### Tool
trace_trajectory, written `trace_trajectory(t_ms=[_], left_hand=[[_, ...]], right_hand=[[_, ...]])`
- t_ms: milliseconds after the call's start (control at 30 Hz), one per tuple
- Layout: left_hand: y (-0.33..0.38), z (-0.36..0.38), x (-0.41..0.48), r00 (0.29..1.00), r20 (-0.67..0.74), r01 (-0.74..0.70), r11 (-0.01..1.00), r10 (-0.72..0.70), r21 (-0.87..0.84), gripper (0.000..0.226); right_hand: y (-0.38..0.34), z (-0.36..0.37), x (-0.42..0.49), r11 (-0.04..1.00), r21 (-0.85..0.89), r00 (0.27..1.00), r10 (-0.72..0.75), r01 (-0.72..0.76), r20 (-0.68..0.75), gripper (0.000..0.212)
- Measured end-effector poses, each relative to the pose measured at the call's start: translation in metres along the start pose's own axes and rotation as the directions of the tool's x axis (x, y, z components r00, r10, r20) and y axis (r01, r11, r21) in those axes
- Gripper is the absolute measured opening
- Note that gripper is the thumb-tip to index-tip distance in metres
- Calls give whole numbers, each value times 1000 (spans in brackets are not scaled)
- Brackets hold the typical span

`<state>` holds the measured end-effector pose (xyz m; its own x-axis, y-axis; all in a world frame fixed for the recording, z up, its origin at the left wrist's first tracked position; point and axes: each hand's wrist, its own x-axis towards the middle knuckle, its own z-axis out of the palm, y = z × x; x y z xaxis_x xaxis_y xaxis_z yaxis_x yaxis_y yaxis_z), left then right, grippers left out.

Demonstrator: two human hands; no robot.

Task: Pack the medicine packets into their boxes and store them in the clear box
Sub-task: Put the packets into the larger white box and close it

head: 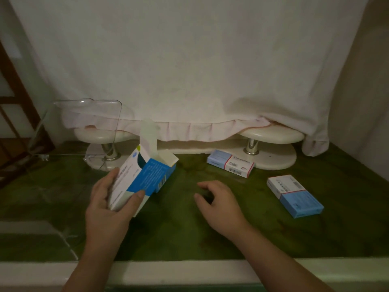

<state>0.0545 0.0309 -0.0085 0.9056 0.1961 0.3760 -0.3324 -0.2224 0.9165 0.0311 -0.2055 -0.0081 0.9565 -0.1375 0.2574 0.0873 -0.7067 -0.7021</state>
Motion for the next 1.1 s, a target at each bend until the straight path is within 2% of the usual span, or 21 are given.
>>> trace_trajectory(t_ms=[67, 133, 200, 267, 333, 400, 467, 600, 667, 833, 967, 1100], left_hand=[[2, 1, -1, 997, 72, -14, 1000, 14, 6, 71], [5, 3, -2, 990, 143, -24, 999, 19, 36, 73], [9, 4, -4, 977, 212, -35, 997, 18, 74, 72], [12, 5, -5, 964, 267, -20, 997, 1, 68, 68], [14, 6, -7, 947, 320, 21, 1000, -27, 23, 70], [16, 8, -9, 925, 378, 42, 999, -37, -7, 73], [20, 15, -11, 902, 430, 36, 999, -32, -1, 76], [29, 35, -17, 873, 488, 9, 999, -23, 30, 77], [29, 45, -20, 845, 534, 22, 1000, -30, 22, 79], [34, 61, -27, 805, 593, 35, 999, -6, -36, 65], [43, 62, -29, 817, 577, 66, 992, 6, -105, 73], [52, 55, -29, 833, 544, 4, 982, 102, -190, 63]], right_hand=[[-6, 3, 1, 992, 123, 999, 23, -26, 24, 38], [-10, 5, 1, 943, 317, 995, 86, -97, 49, 37], [-15, 6, 0, 846, 507, 986, 149, -166, 74, 35], [-20, 7, -1, 702, 678, 974, 196, -219, 111, 37], [-25, 8, -2, 558, 787, 961, 225, -262, 160, 48], [-32, 7, -3, 498, 826, 961, 209, -264, 181, 63], [-37, 5, -3, 497, 836, 970, 183, -232, 161, 66], [-48, -10, -7, 598, 790, 989, 124, -136, 77, 40], [-50, -21, -11, 652, 754, 996, 74, -82, 45, 34], [-40, -40, -18, 733, 680, 1000, 6, -7, 4, 57], [-36, -49, -23, 755, 656, 1000, 4, 1, -6, 55], [-36, -52, -25, 767, 641, 1000, 24, -19, 0, 59]])
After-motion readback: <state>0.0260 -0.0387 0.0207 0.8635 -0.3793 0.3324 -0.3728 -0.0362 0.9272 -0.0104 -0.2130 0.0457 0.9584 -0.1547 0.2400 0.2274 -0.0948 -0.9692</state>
